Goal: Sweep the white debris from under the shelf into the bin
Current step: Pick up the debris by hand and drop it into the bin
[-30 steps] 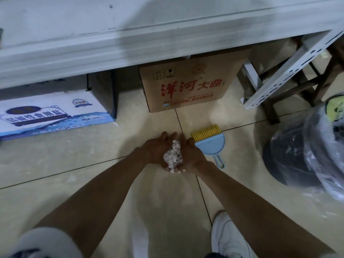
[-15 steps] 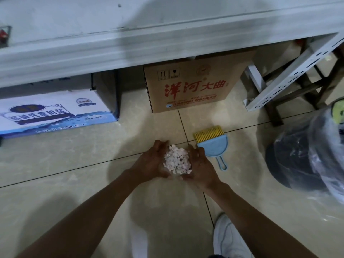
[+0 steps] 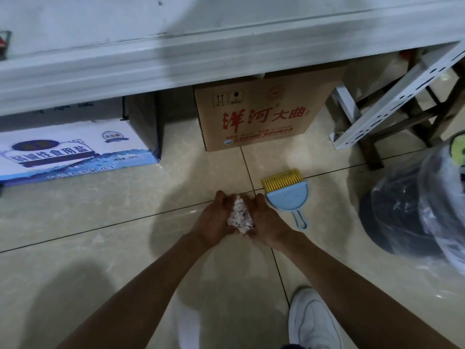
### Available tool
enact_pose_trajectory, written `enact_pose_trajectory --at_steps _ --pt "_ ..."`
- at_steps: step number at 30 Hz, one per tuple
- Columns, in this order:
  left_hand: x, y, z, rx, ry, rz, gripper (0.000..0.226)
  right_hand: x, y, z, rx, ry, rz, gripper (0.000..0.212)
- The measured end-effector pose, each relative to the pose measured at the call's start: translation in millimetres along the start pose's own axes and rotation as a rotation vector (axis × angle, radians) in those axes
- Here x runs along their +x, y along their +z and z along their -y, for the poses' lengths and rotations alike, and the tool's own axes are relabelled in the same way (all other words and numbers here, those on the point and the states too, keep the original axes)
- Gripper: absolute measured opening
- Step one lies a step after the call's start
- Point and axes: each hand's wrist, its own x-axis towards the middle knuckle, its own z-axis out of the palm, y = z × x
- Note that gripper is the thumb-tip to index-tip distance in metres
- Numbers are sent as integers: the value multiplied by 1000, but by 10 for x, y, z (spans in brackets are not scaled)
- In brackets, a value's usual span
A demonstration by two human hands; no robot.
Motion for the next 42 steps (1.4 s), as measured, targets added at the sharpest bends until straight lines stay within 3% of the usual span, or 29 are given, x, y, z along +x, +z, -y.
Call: enact_pose_trajectory --at_steps 5,10,18,28,36,42 --pt "-26 55 -49 -86 -5 -58 59 21 39 56 123 -24 -63 57" --pt "-22 107 -94 -75 -42 -127 31 36 65 149 165 8 -152 37" --pt "39 59 -242 -30 -146 -221 13 140 98 226 181 74 -266 7" --pt "180 -185 -325 4 -180 -200 12 378 -210 246 70 173 -169 14" --pt "358 -671 -449 66 -146 -179 19 473 -784 346 24 205 -116 48" --pt "390 -990 -674 86 -164 -200 18 386 -1143 455 70 213 -147 51"
